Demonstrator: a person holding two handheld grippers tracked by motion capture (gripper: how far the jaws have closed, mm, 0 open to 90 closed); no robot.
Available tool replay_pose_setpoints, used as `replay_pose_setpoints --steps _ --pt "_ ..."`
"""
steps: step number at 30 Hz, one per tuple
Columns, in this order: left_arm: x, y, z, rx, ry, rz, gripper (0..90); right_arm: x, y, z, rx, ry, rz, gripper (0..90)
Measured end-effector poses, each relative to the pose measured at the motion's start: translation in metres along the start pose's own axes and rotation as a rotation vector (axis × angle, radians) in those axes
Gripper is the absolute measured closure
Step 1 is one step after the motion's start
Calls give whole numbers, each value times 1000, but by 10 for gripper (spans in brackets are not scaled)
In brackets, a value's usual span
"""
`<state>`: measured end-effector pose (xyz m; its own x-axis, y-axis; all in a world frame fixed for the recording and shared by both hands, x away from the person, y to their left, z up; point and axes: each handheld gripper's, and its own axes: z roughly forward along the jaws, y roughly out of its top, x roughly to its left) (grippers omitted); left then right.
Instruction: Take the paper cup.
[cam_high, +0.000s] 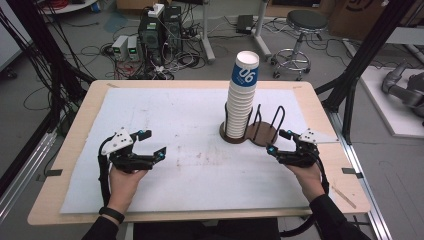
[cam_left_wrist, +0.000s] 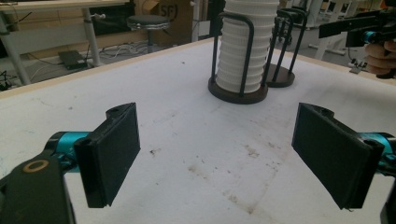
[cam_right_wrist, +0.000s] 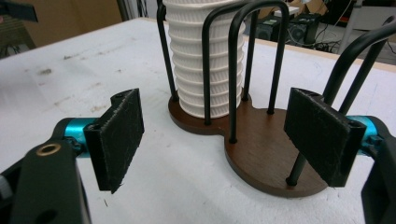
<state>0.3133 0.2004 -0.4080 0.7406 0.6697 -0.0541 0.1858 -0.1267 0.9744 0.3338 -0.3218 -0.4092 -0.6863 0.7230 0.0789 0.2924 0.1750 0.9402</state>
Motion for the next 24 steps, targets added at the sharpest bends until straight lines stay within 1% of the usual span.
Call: replay_pose_setpoints --steps 1,3,5,6,7,8,9,10,11,12,13,15,16,17,19,21,23,24 --pt "0 0 1 3 -1 3 151 0 0 0 0 0 0 204" --pt "-1 0 2 6 -2 0 151 0 -1 1 -2 15 -12 203" --pt "-1 0 2 11 -8 1 151 2 0 -1 -7 11 -19 204" --pt "-2 0 3 8 -15 2 151 3 0 -1 -12 17 -24 203" --pt "-2 0 3 6 -17 6 151 4 1 -2 -20 12 -27 203" --pt "-2 1 4 5 -21 12 151 6 1 -3 -39 9 -36 204" --pt "-2 1 4 5 -21 12 151 7 2 -4 -69 25 -47 203" --pt "-3 1 5 9 -22 16 151 8 3 -5 -94 30 -52 203" --pt "-3 1 5 9 -22 16 151 8 3 -5 -108 36 -46 203" --pt "-4 1 6 17 -31 18 151 8 3 -5 -119 54 -39 203" --pt "-4 1 6 17 -31 18 151 9 3 -4 -120 65 -42 203" --pt "-5 1 6 16 -31 21 151 10 3 -3 -115 63 -46 203" --pt "-6 1 6 17 -33 22 152 12 6 -1 -96 84 -34 188" --pt "-7 1 6 22 -31 21 151 13 8 0 -82 92 -28 188" --pt "-7 1 6 22 -39 18 151 14 13 2 -89 91 -39 188" --pt "-7 1 6 22 -37 19 151 14 19 4 -92 98 -31 186" --pt "-7 0 6 24 -41 20 151 14 25 6 -91 92 -22 151" --pt "-6 0 6 26 -45 19 151 13 28 8 -87 90 -12 151"
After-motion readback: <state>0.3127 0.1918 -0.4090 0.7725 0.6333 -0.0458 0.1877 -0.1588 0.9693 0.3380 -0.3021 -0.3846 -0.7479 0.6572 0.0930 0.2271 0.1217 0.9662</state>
